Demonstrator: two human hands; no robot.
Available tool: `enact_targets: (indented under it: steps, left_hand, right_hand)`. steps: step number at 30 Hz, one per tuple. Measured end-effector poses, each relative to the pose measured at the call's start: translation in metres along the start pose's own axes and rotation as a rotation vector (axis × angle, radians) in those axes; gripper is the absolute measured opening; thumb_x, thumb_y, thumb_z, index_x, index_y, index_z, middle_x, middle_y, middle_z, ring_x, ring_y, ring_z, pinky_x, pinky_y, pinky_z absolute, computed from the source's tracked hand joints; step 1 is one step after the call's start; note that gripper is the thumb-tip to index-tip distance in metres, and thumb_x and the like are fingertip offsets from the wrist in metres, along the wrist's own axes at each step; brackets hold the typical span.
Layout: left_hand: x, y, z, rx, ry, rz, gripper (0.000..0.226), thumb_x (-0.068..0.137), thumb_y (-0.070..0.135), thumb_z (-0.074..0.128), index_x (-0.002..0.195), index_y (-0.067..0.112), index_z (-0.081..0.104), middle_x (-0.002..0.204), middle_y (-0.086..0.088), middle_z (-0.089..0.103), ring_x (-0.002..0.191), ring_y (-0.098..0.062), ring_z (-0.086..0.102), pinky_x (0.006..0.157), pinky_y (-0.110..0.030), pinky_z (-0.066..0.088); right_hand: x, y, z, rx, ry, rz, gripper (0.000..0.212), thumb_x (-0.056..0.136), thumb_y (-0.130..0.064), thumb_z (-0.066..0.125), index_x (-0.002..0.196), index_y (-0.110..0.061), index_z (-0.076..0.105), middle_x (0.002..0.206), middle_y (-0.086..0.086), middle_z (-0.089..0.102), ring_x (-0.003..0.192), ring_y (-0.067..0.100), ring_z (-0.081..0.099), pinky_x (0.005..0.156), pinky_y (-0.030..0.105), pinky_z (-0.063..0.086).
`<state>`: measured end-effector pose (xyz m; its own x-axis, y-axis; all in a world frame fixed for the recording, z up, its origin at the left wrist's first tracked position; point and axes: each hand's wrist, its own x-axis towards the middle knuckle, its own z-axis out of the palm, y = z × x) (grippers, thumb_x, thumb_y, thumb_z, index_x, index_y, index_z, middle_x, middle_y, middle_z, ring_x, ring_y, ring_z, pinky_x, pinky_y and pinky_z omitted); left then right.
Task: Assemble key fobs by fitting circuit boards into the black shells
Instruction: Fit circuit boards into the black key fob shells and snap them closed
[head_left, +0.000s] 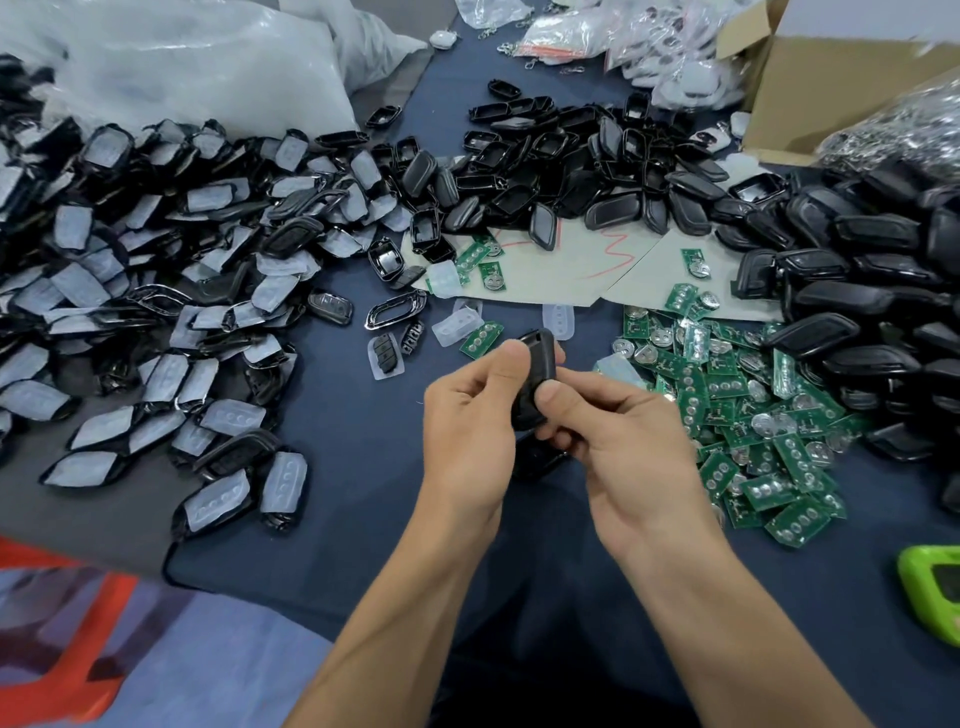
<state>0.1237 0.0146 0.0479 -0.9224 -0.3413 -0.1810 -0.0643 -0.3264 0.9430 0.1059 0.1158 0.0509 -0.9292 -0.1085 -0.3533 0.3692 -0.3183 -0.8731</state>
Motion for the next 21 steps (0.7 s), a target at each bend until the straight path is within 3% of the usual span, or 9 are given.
enact_targets:
  steps: [5,9,12,15,17,19,21]
  left_hand:
    - [-0.001,0.000,0.004,-0.055,0.153,-0.076,0.051,0.109,0.026,0.049,0.072,0.013,0.082,0.076,-0.010,0.077,0.055,-0.016,0.062,0.044,-0.023,0.047]
    - [0.002,-0.001,0.001,-0.007,0.103,-0.072,0.054,0.110,0.030,0.046,0.073,0.016,0.082,0.079,-0.009,0.078,0.059,-0.016,0.064,0.046,-0.022,0.048]
    - [0.006,-0.005,-0.005,0.067,0.065,-0.106,0.061,0.112,0.040,0.037,0.081,0.016,0.084,0.088,-0.010,0.080,0.077,-0.018,0.073,0.069,-0.029,0.060]
    - [0.013,-0.008,-0.014,0.179,0.097,-0.108,0.045,0.111,0.040,0.040,0.100,0.023,0.080,0.099,0.003,0.081,0.093,-0.008,0.074,0.086,-0.027,0.052]
    - [0.017,-0.008,-0.019,0.182,0.141,-0.113,0.035,0.109,0.038,0.046,0.104,0.026,0.079,0.099,0.007,0.081,0.091,-0.005,0.072,0.085,-0.024,0.048]
    - [0.021,-0.008,-0.024,0.169,0.168,-0.124,0.032,0.108,0.035,0.049,0.104,0.025,0.079,0.097,0.007,0.081,0.089,-0.004,0.072,0.085,-0.024,0.048]
    - [0.024,-0.009,-0.026,0.157,0.183,-0.130,0.029,0.107,0.029,0.052,0.102,0.024,0.080,0.096,0.005,0.081,0.088,-0.004,0.071,0.085,-0.023,0.050]
  right_hand:
    - [-0.005,0.008,0.010,0.037,0.036,0.030,0.019,0.082,0.006,0.075,0.077,-0.011,0.082,0.068,0.007,0.070,0.052,0.012,0.054,0.051,0.018,0.045]
    - [-0.004,0.012,0.010,0.096,0.059,0.090,0.022,0.084,0.007,0.074,0.075,-0.011,0.081,0.068,0.008,0.069,0.053,0.012,0.055,0.051,0.019,0.047]
    - [0.003,0.005,0.000,-0.004,0.026,0.180,0.019,0.087,0.002,0.073,0.075,-0.012,0.078,0.060,0.003,0.066,0.047,0.009,0.055,0.049,0.016,0.047]
    - [0.018,-0.011,-0.027,-0.074,0.101,0.276,0.007,0.091,-0.007,0.073,0.084,-0.009,0.072,0.061,0.001,0.065,0.047,0.006,0.056,0.046,0.014,0.047]
    - [0.029,-0.035,-0.054,0.075,0.141,0.220,0.013,0.092,-0.013,0.071,0.100,-0.003,0.071,0.078,0.006,0.070,0.056,0.007,0.062,0.052,0.014,0.051]
    - [0.041,-0.066,-0.085,0.365,0.118,0.029,0.038,0.088,-0.022,0.073,0.121,-0.003,0.066,0.104,0.009,0.076,0.082,0.012,0.074,0.068,0.016,0.058]
    - [0.049,-0.089,-0.104,0.446,0.042,-0.086,0.055,0.083,-0.025,0.078,0.132,-0.006,0.062,0.122,0.007,0.075,0.108,0.019,0.074,0.081,0.021,0.059]
